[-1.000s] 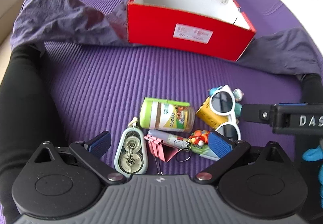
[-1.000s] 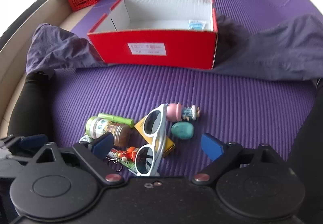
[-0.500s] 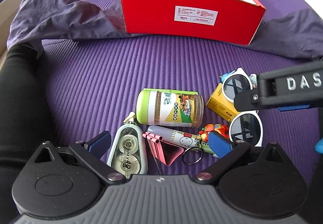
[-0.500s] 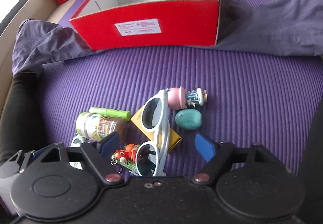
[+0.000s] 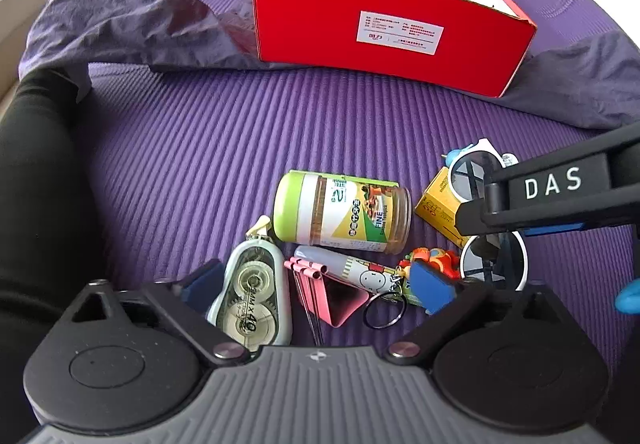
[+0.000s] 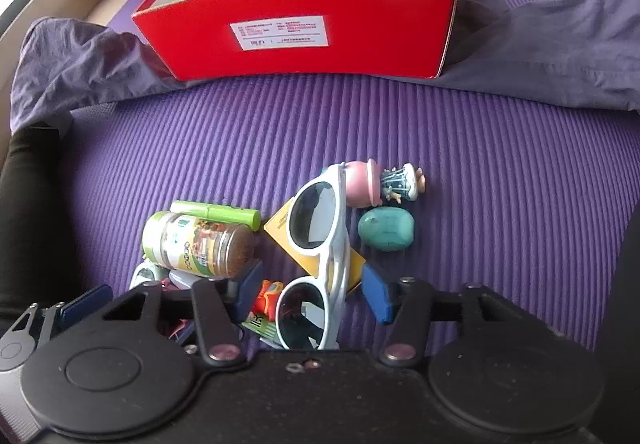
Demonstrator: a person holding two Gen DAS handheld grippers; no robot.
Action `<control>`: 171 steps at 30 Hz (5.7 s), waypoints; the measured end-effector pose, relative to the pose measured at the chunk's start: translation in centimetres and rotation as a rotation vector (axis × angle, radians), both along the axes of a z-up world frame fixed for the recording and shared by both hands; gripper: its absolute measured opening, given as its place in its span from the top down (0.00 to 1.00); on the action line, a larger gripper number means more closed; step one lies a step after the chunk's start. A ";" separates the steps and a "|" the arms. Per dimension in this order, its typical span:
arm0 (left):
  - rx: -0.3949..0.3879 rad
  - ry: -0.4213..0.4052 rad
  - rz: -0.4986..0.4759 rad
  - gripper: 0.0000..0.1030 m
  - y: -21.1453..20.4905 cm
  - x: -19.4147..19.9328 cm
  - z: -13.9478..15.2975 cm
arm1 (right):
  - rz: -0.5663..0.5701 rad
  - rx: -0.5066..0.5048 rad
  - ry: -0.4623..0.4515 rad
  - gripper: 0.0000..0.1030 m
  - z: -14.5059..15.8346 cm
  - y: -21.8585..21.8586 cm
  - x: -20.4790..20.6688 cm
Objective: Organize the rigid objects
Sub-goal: 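Grasp the white sunglasses with the right tool while the left tool grasps the pink binder clip, then lift the sunglasses and binder clip and carry both toward the red shoebox, then lower both items into the shoebox and open both tools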
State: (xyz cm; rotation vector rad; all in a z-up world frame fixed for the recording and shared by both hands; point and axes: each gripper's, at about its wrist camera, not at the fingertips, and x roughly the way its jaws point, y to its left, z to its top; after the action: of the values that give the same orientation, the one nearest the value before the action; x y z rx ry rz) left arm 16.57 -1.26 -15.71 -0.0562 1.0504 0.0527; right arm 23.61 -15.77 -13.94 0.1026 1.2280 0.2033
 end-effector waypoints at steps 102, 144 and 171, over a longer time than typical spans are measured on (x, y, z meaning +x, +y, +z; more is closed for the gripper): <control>0.010 -0.015 -0.042 0.78 3.8 6.9 4.7 | -0.065 0.226 -0.215 0.95 8.3 -6.6 1.4; -0.023 -0.041 -0.114 0.78 0.5 31.0 6.4 | -0.067 0.132 -0.198 0.95 4.0 -2.4 22.2; -0.024 0.060 -0.095 0.77 0.5 32.7 2.8 | -0.013 0.095 -0.087 0.86 1.3 -1.8 22.8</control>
State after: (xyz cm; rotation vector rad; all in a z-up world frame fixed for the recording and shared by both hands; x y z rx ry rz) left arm 49.23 -0.74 -12.88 -0.0259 1.1129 -0.0447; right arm 46.45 -17.62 -12.64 0.1826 1.1308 0.2521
